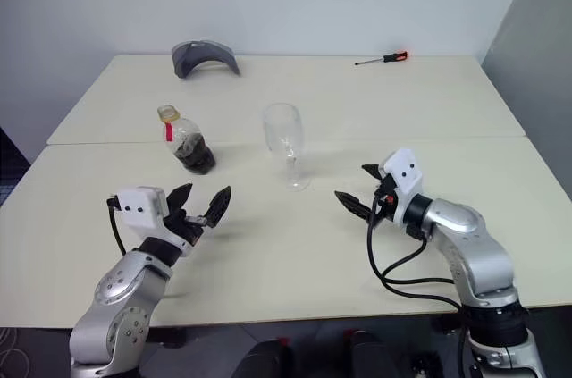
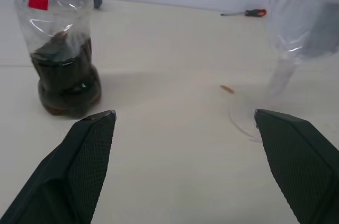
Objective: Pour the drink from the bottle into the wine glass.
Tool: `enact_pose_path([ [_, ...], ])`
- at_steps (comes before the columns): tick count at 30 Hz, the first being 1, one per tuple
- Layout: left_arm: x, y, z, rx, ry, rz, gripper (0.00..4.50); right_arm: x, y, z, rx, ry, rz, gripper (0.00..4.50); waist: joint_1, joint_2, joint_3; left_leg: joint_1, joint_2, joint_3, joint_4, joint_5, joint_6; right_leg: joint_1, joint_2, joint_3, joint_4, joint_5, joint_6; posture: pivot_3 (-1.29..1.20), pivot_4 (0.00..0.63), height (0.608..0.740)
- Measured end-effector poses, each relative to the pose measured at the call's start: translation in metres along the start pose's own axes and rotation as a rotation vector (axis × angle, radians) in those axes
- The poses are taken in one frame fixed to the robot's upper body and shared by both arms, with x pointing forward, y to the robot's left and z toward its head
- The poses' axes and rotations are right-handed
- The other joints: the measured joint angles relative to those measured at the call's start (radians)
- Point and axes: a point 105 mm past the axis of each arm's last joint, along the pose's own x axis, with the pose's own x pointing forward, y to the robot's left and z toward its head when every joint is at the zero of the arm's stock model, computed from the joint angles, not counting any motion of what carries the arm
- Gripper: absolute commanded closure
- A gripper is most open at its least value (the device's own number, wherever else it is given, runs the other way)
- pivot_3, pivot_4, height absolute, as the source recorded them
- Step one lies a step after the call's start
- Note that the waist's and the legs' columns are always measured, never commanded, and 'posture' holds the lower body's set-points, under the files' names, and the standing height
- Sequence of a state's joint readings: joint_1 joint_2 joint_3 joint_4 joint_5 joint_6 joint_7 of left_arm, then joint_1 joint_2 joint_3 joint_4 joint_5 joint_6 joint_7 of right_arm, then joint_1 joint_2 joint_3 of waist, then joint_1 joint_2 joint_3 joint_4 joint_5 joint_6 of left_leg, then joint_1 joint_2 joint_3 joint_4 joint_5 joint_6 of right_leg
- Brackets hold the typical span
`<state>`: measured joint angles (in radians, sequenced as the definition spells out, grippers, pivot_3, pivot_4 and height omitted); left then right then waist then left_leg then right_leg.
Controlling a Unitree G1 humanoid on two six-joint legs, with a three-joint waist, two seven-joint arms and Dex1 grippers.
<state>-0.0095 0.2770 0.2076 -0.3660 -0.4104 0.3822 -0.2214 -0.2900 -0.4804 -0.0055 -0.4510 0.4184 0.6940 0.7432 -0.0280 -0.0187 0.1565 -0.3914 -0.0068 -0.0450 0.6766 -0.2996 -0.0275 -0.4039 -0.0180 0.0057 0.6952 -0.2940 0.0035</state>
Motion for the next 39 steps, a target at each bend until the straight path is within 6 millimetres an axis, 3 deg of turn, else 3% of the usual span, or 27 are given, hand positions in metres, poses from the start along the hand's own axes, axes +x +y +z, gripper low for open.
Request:
enact_pose_path([
  [4,0.015,0.021,0.005,0.035,-0.034,0.114,0.00,-0.008,0.027,0.024,0.024,-0.069,0.175,0.05,0.001,-0.001,0.000,-0.001,0.000,0.000,0.001,0.000,0.000,0.000,0.000,0.000,0.000,0.000,0.000,0.00,0.150,0.740],
  [7,0.021,0.034,0.009,0.063,-0.057,0.174,0.00,-0.009,0.033,0.040,0.022,-0.124,0.227,0.05,0.003,-0.001,0.000,-0.001,-0.001,-0.001,0.001,0.000,0.000,0.000,0.000,-0.001,-0.001,0.000,0.000,0.00,0.150,0.740],
  [19,0.039,0.065,0.021,0.119,-0.082,0.214,0.00,-0.002,0.031,0.043,0.010,-0.134,0.208,0.05,0.005,-0.001,0.000,-0.002,-0.001,-0.003,0.001,0.000,0.000,0.000,-0.001,-0.003,-0.001,0.000,0.000,0.00,0.150,0.740],
  [29,0.056,0.058,0.027,0.131,-0.081,0.113,0.00,0.005,0.026,0.042,-0.019,-0.125,0.181,0.05,0.005,-0.001,0.000,-0.003,-0.001,-0.004,0.002,0.000,0.000,0.000,-0.002,-0.004,-0.001,0.000,0.000,0.00,0.150,0.740],
  [39,0.076,0.066,0.029,0.138,-0.059,0.093,0.00,0.007,0.022,0.048,-0.026,-0.132,0.145,0.05,0.005,-0.002,0.000,-0.004,-0.001,-0.004,0.002,0.000,-0.001,0.000,-0.002,-0.006,-0.001,0.000,0.000,0.00,0.150,0.740],
])
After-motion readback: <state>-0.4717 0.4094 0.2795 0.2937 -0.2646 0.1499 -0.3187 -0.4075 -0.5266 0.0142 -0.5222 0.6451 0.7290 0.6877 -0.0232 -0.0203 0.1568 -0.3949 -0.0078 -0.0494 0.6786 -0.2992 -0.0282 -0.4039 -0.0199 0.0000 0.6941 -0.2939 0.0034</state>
